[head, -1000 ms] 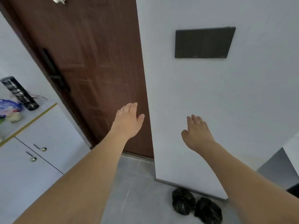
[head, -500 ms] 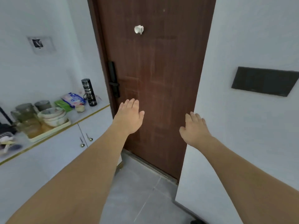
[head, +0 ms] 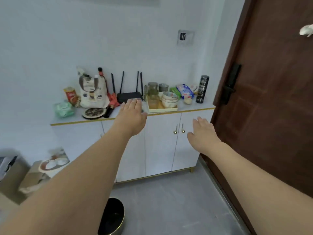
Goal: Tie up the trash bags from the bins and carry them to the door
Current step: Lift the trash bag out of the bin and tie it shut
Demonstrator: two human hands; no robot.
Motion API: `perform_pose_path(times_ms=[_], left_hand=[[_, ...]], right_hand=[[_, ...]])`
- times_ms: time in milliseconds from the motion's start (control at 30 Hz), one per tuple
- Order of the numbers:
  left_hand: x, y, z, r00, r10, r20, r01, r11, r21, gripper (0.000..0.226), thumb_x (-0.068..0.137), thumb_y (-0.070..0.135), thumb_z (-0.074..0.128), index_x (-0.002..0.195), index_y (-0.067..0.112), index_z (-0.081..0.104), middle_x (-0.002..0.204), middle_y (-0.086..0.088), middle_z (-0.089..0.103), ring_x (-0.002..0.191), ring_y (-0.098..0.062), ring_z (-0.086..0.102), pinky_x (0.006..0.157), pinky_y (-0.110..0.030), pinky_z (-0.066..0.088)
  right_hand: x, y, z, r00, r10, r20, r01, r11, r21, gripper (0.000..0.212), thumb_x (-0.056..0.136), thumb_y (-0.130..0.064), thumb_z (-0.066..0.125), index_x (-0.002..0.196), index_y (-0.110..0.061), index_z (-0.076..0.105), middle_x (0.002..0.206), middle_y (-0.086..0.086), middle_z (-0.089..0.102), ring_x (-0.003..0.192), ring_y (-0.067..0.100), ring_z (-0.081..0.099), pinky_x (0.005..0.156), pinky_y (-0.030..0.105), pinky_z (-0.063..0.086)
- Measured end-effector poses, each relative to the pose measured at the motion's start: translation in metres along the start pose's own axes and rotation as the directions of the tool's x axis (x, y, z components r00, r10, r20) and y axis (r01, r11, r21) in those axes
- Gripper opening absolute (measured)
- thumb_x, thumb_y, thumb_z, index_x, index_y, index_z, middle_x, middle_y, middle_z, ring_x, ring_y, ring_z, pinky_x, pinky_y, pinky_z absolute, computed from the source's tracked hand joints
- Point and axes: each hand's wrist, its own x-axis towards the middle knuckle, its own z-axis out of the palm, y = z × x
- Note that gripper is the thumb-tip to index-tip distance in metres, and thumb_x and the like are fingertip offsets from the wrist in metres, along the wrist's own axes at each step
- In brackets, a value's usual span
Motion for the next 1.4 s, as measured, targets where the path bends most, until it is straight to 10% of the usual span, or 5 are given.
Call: perform_pose_path(times_ms=[567,1000,1400], left_hand=[[-0.242,-0.351,-0.097,0.754,-0.647,-0.112,0.655,0.727,0.204,0.060,0.102,0.033,0.031,0.150,-0.002,0.019,0.158,-0.020,0.019,0.146,-0.035,0.014,0.118,-0.048,0.010],[-0.426,-0.418,-0.156,0.305,-0.929,-0.209,0.946,0.271,0.180,0.060,0.103,0.034,0.029,0.151,0.000,0.016,0.160,-0.017,0.015,0.148,-0.031,0.009,0.120,-0.044,0.005],[-0.528,-0.479,-0.150,0.155,-0.968,-0.196,0.973,0.115,0.201,0.061,0.103,0.037,0.027,0.151,0.001,0.017,0.160,-0.016,0.017,0.147,-0.030,0.012,0.120,-0.046,0.007]], right_hand=[[-0.006,-0.435,0.067,0.691,-0.718,0.080,0.712,0.696,0.096,0.064,0.098,-0.029,0.032,0.153,-0.005,0.008,0.162,0.013,0.000,0.149,0.026,-0.003,0.120,0.043,0.001],[-0.108,-0.635,0.095,0.212,-0.973,0.096,0.955,0.227,0.192,0.062,0.099,-0.026,0.035,0.152,-0.006,0.012,0.162,0.013,0.005,0.149,0.026,0.002,0.120,0.040,0.002],[-0.175,-0.740,0.137,-0.007,-0.991,0.137,0.972,0.025,0.232,0.061,0.097,-0.026,0.037,0.151,-0.006,0.017,0.161,0.013,0.009,0.149,0.024,0.004,0.120,0.042,0.004]])
